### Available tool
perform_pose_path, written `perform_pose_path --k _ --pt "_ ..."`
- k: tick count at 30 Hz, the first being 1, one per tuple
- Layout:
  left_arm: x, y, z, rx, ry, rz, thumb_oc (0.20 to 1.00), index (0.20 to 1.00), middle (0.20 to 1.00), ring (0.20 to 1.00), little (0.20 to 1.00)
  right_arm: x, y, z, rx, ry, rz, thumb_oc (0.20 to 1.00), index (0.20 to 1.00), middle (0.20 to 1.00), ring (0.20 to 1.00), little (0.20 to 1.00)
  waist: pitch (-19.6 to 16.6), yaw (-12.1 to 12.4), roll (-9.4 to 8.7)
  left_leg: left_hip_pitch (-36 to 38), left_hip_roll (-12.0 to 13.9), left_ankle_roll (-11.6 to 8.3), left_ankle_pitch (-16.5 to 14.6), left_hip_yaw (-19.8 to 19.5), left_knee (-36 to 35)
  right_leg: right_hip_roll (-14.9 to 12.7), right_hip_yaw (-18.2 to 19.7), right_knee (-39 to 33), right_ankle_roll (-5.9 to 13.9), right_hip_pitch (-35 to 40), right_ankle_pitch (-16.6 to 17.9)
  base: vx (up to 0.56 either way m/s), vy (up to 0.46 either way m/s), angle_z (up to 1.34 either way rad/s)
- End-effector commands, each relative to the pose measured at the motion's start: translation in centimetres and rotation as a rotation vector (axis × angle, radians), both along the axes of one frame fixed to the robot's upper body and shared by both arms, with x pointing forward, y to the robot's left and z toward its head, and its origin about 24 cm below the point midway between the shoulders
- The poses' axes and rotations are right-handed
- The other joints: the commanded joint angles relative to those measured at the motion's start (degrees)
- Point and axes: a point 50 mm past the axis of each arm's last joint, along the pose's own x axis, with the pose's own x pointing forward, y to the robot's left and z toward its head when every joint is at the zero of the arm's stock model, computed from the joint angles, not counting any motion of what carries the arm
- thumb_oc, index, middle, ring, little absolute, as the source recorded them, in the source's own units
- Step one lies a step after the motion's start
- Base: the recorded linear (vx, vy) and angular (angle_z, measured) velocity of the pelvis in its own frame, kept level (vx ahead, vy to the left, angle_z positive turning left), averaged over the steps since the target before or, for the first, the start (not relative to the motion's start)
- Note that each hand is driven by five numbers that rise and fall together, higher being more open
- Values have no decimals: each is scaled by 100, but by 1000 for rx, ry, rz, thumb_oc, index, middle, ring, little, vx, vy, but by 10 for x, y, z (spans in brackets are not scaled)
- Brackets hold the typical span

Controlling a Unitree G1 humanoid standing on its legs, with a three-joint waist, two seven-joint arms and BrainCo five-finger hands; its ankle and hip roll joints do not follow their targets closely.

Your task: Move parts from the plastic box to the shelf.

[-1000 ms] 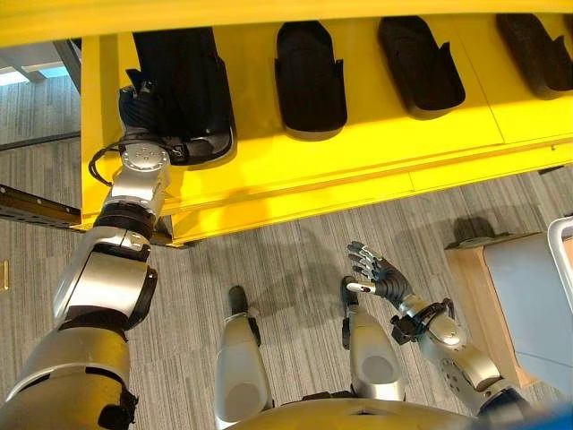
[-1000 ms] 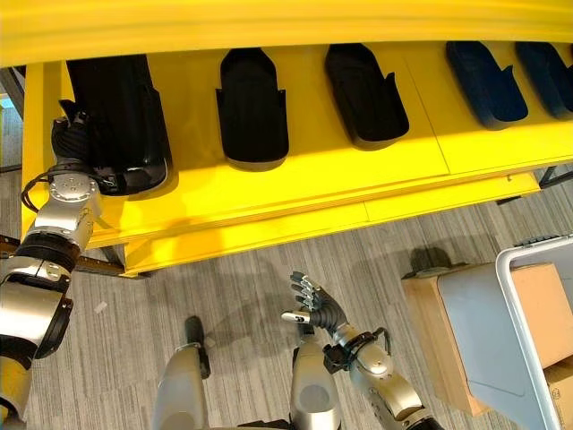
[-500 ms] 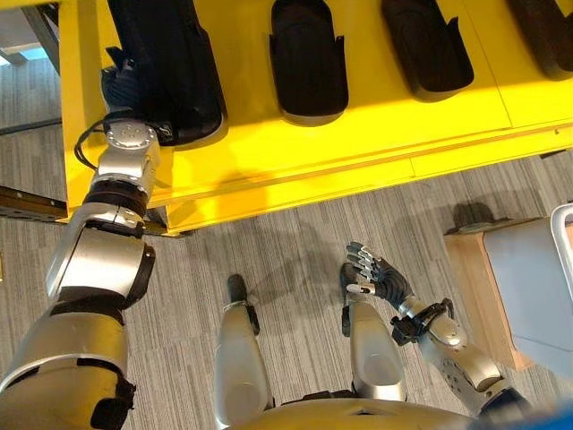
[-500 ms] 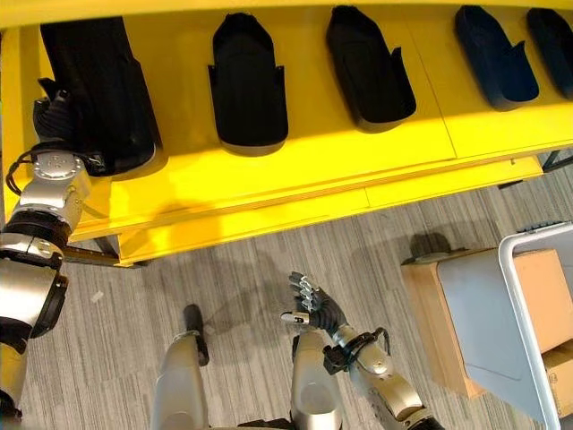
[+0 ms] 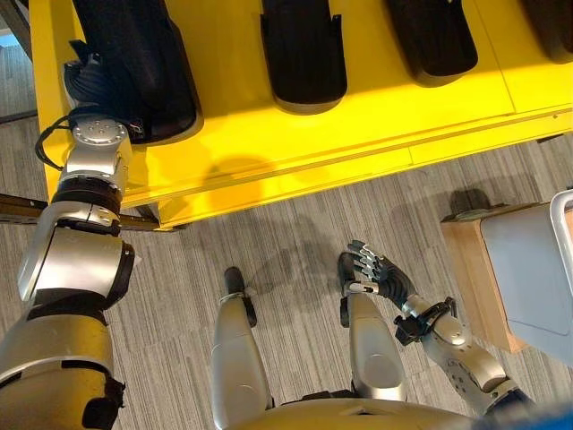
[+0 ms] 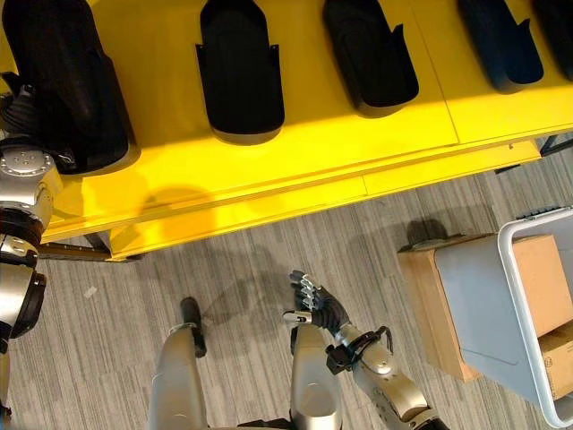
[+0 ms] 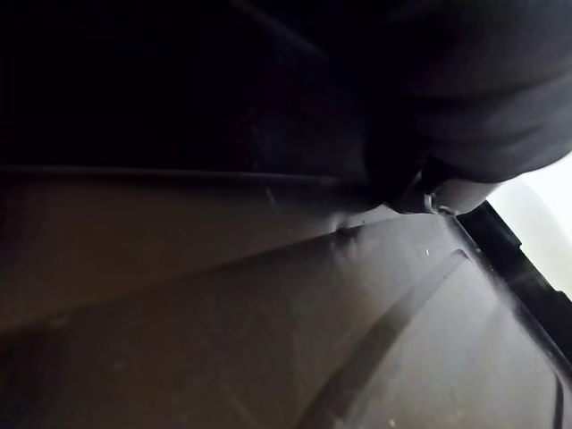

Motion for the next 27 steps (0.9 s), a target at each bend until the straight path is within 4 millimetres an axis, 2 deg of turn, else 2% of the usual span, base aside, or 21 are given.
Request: perform_pose_path --k 1,9,10,11,12,15,16,17,18,27 --pt "-15 22 37 36 -114 76 200 200 200 200 200 -7 -10 7 29 -31 -11 1000 1000 1000 1000 1000 -439 60 -71 1 4 104 -103 117 133 -218 -14 316 76 -99 -135 0 0 0" --pt "-21 32 35 9 -120 106 200 200 200 200 200 -8 -11 6 33 -25 -11 1000 1000 1000 1000 1000 -440 85 -54 -114 3 124 -132 129 192 -217 11 346 70 -210 -132 12 2 0" --pt "-21 32 34 6 -120 106 200 200 200 200 200 -9 -11 5 32 -21 -8 1000 1000 1000 1000 1000 -456 96 -34 -58 22 89 -285 104 214 -199 12 376 91 -170 -249 11 14 -5" --pt "-21 32 34 1 -124 106 200 200 200 200 200 -9 -12 6 29 -22 -9 1000 1000 1000 1000 1000 -439 83 -46 -141 5 129 -142 124 201 -220 14 371 70 -260 -138 90 13 -4" --pt "-21 32 34 0 -123 105 200 200 200 200 200 -9 -13 5 25 -20 -12 1000 1000 1000 1000 1000 -452 91 -30 -81 30 95 -294 102 221 -206 10 408 89 -214 -257 12 12 -4" --pt "-20 31 33 -27 -139 100 200 200 200 200 200 -10 -14 4 23 -16 -14 1000 1000 1000 1000 1000 -450 96 -19 -102 26 91 -309 102 239 -209 19 431 88 -239 -272 30 2 -1" --pt "-20 32 32 -29 -137 98 388 388 388 388 388 -10 -14 4 22 -16 -16 1000 1000 1000 1000 1000 -458 92 -14 -117 29 91 -309 97 245 -211 27 442 85 -261 -271 0 0 0" --pt "-20 31 33 -35 -142 96 655 655 655 655 655 -11 -15 5 21 -17 -14 1000 1000 1000 1000 1000 -463 89 -9 -124 30 93 -311 97 245 -212 32 453 82 -278 -274 0 0 0" --pt "-20 30 34 -43 -150 91 1000 1000 1000 1000 1000 -11 -15 5 18 -16 -11 1000 1000 1000 1000 1000 -463 87 -4 -129 32 93 -314 101 259 -213 32 474 81 -294 -277 0 0 0" --pt "-21 31 35 -103 -196 75 1000 1000 1000 1000 1000 -13 -18 3 9 -7 -7 1000 1000 1000 1000 1000 -517 97 46 -131 13 98 -337 110 270 -228 52 547 86 -352 -305 0 0 0"
